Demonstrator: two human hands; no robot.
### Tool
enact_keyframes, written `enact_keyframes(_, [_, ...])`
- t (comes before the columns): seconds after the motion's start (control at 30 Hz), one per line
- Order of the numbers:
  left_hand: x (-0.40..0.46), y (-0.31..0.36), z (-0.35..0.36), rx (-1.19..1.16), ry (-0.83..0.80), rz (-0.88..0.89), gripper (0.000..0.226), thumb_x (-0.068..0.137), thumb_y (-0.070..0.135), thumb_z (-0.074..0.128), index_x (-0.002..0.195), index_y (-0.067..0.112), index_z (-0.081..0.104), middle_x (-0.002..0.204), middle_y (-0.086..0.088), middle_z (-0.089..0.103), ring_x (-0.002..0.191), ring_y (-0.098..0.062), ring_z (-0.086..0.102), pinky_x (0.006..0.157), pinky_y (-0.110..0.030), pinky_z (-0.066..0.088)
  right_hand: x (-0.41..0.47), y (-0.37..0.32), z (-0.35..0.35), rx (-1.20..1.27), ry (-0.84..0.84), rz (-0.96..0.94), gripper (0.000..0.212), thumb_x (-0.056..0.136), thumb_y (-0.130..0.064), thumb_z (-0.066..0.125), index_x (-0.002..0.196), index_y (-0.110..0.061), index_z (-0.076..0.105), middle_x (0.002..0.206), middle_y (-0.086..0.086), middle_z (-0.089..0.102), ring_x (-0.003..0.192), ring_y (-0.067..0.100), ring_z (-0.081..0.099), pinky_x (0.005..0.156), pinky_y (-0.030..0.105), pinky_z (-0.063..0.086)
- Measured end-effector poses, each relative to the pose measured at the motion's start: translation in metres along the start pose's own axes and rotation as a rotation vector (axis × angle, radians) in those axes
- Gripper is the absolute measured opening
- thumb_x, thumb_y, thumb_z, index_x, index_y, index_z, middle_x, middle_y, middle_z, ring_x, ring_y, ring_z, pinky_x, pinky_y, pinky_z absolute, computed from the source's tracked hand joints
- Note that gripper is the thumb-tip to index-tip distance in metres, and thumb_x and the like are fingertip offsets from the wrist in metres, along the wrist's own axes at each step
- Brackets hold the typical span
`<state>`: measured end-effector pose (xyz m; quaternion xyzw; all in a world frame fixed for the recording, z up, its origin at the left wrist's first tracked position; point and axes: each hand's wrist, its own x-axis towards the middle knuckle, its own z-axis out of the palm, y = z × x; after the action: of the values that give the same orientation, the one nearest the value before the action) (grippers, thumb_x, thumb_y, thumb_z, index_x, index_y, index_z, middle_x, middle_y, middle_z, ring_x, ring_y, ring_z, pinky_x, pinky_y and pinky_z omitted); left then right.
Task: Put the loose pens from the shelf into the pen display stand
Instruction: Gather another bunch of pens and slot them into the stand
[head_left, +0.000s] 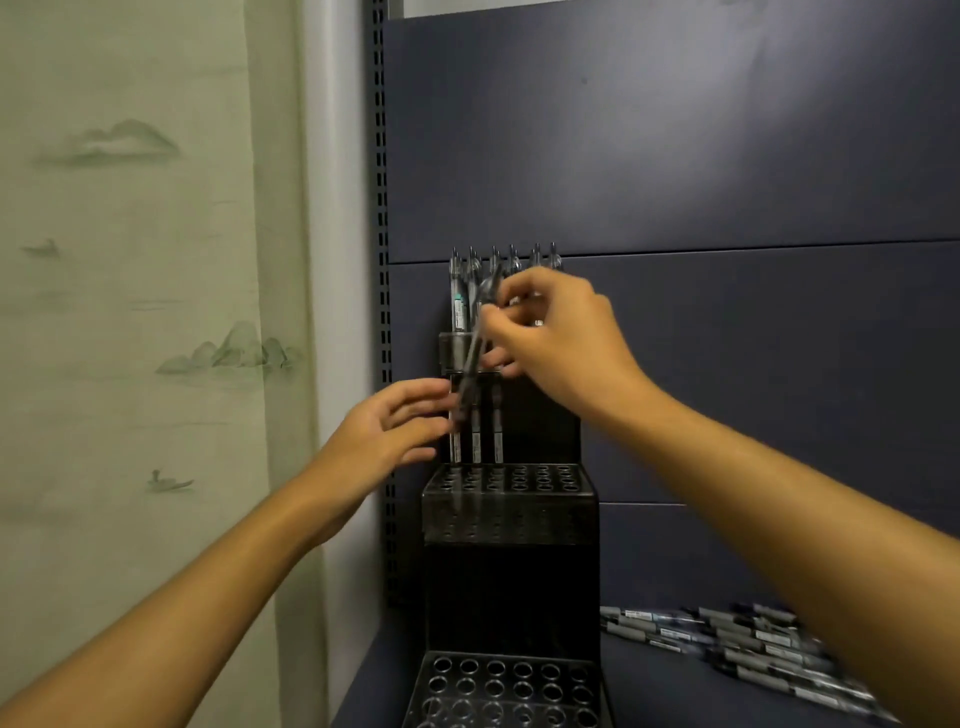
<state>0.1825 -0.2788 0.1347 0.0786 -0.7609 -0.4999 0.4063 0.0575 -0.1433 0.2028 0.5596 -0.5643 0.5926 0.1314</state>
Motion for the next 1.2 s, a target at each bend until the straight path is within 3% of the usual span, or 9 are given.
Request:
enact_keyframes(0.1, [-0.005, -0.013, -0.019, -0.068, 0.032, -0.075, 0.032, 0.094, 0.010, 0.057, 0.125, 0.015, 0.060, 0.119, 0.001, 0.072, 0.108, -0.018, 0.069, 0.096, -0.040, 0.052, 0.007, 0.012, -0.019, -0.067, 0.039, 0.021, 0.007, 0.093, -0.020, 0.066, 0.099, -0.017, 0.064, 0.079, -0.001, 0.073, 0.062, 0.010, 0.073, 0.062, 0.024, 0.061])
enact_keyframes(0.27, [-0.009, -0.025, -0.031, -0.073, 0.068, -0.118, 0.029, 0.095, 0.011, 0.055, 0.124, 0.014, 0.060, 0.117, 0.001, 0.072, 0.107, -0.020, 0.070, 0.094, -0.038, 0.053, 0.005, 0.044, -0.030, -0.114, 0.042, 0.122, 0.014, 0.094, -0.020, 0.067, 0.105, -0.012, 0.064, 0.082, 0.003, 0.074, 0.063, 0.011, 0.073, 0.059, 0.020, 0.059])
enact_keyframes(0.97, [-0.017, -0.035, -0.038, -0.018, 0.063, -0.138, 0.024, 0.098, 0.012, 0.053, 0.118, 0.017, 0.065, 0.115, 0.003, 0.073, 0.105, -0.019, 0.070, 0.085, -0.034, 0.054, -0.003, 0.061, -0.022, -0.103, -0.004, 0.128, 0.012, 0.094, -0.020, 0.066, 0.104, -0.012, 0.065, 0.083, 0.002, 0.074, 0.065, 0.010, 0.073, 0.061, 0.019, 0.059])
enact_keyframes(1.2, [-0.017, -0.035, -0.033, -0.016, 0.038, -0.129, 0.024, 0.098, 0.012, 0.052, 0.118, 0.017, 0.065, 0.114, 0.004, 0.073, 0.104, -0.018, 0.070, 0.081, -0.029, 0.056, -0.011, 0.066, -0.013, -0.132, -0.099, 0.162, 0.013, 0.093, -0.022, 0.068, 0.102, -0.013, 0.065, 0.084, 0.004, 0.074, 0.064, 0.011, 0.074, 0.061, 0.020, 0.060])
